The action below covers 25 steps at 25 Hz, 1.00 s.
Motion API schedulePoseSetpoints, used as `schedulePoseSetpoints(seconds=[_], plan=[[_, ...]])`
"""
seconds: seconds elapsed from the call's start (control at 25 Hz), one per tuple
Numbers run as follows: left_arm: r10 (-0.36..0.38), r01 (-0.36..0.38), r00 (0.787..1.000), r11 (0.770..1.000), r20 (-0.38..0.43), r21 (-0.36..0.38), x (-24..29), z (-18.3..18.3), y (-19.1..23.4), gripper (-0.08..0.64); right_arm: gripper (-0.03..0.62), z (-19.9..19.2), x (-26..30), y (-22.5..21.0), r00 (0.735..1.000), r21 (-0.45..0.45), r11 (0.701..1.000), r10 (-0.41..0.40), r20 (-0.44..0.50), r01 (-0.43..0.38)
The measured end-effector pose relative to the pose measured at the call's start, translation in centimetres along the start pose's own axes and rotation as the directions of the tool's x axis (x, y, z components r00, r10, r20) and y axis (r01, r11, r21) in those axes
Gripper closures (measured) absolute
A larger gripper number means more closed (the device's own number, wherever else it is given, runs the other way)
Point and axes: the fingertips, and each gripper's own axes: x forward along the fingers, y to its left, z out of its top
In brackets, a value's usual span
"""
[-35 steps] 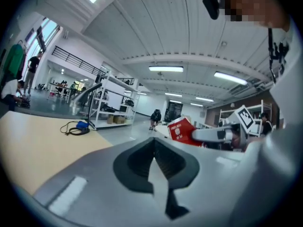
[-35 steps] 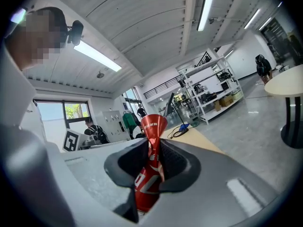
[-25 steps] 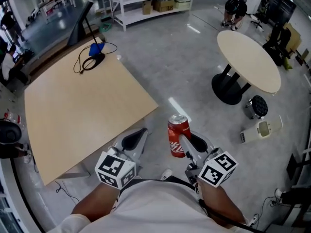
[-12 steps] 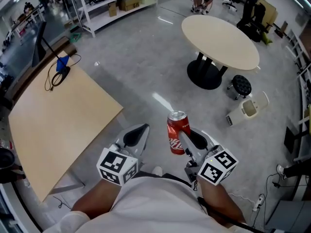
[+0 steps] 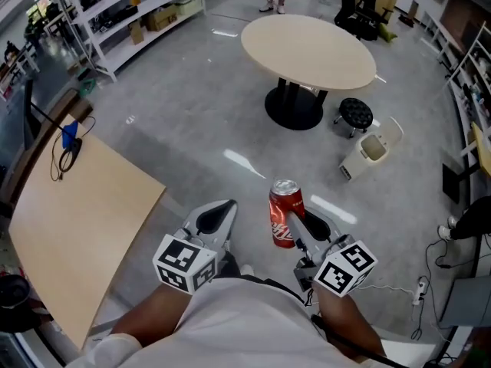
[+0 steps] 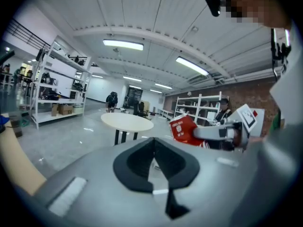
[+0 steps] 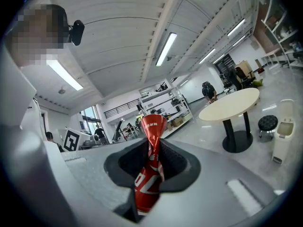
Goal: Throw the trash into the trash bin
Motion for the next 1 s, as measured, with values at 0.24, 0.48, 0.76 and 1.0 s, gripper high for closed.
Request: schedulePoseSetpoints(seconds=[0.24, 0.48, 0.76, 1.0], plan=[[-0.103, 0.105, 0.994, 0.994, -0.042, 0.035, 3.9, -0.1, -1.3, 0.554, 0.523, 0.5, -2.2, -3.2, 0.992, 0.033, 0.993, -0.117, 0.056, 0.115], [-0.196, 0.199, 0.979, 0.979, -0.064, 0.043, 8.1, 0.4, -2.1, 0.554, 0.523, 0.4, -3.4, -6.2, 0.974, 0.060, 0.974, -0.220, 0.047, 0.217], [-0.263, 0.267, 0.961, 0.963, -0.090, 0.038, 13.6, 2.2, -0.2, 0.554, 0.523, 2.9, -1.1, -9.9, 0.956, 0.067, 0.956, -0.288, 0.049, 0.284], [-0.338, 0.346, 0.935, 0.936, -0.107, 0.059, 18.3, 4.5, 2.3, 0.554, 0.523, 5.2, 2.4, -12.7, 0.935, 0.073, 0.935, -0.351, 0.053, 0.347]])
